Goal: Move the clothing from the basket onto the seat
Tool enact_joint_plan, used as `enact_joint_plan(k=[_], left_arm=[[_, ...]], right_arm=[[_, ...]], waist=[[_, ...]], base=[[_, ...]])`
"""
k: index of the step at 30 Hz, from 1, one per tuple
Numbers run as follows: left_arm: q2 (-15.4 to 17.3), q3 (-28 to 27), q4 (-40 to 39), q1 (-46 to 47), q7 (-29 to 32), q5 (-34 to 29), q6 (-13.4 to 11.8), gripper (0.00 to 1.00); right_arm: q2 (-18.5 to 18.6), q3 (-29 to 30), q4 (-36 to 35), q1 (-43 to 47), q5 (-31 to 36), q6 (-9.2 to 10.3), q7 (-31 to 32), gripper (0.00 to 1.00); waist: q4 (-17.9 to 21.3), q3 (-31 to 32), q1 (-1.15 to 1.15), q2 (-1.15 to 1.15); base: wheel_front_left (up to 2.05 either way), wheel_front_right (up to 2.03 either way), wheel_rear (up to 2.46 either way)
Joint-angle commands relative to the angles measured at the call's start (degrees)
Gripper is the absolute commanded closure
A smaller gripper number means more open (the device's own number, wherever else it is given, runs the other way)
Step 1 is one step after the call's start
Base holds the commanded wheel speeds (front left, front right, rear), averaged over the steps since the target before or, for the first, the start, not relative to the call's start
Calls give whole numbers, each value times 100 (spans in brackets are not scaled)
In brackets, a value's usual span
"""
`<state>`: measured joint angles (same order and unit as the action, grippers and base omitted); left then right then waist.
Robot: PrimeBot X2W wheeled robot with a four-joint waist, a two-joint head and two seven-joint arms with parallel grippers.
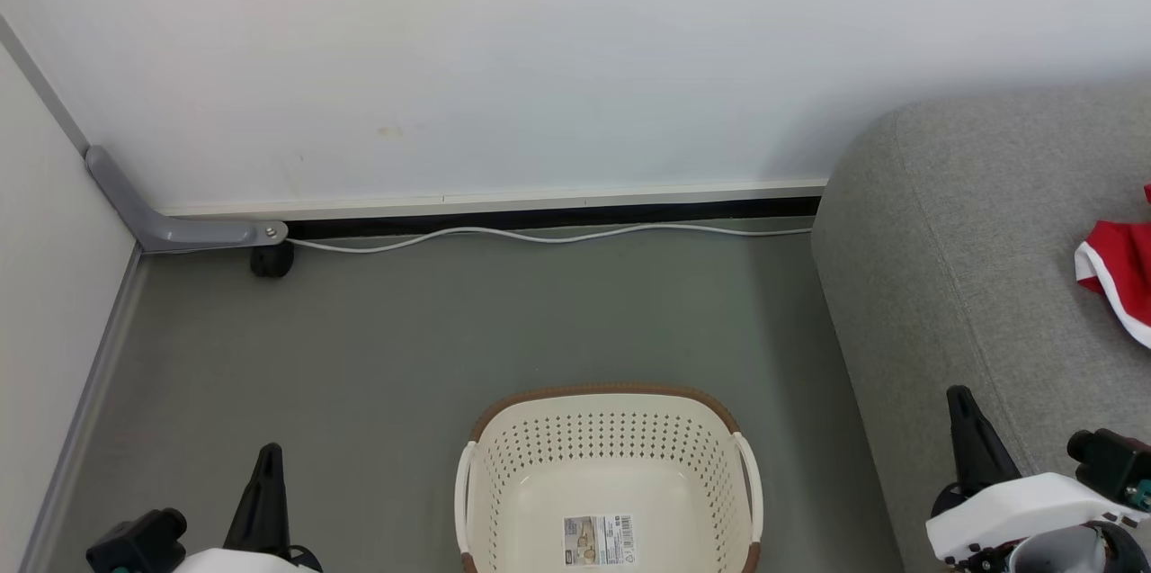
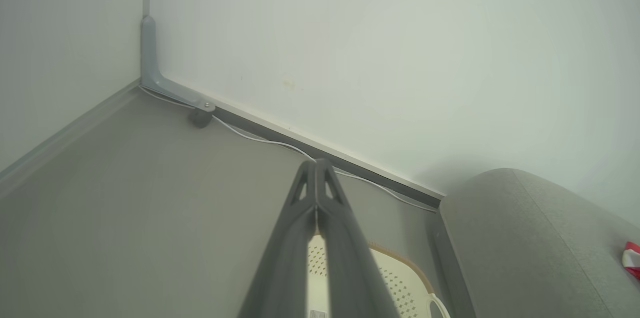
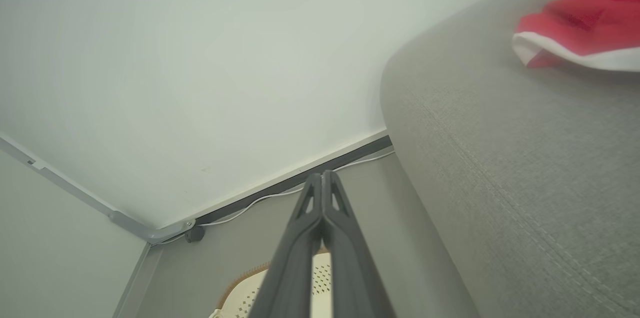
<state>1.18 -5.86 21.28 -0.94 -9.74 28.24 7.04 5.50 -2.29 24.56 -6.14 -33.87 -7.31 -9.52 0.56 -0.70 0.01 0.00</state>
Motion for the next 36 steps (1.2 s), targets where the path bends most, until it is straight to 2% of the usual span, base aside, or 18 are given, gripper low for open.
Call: enact_joint_plan(k=[1, 36], left_arm=[[95, -33, -170, 245, 34, 180, 11, 100], [122, -45, -369, 414, 608, 2422, 23, 100]], right_arm=[[49, 30, -201, -141, -179, -5, 50, 100], [-63, 339, -509, -91, -2217, -10, 611, 100]], waist=[[-1, 1, -1, 0], [-21, 20, -1, 0]], base=[[0, 0, 0], [0, 0, 0]])
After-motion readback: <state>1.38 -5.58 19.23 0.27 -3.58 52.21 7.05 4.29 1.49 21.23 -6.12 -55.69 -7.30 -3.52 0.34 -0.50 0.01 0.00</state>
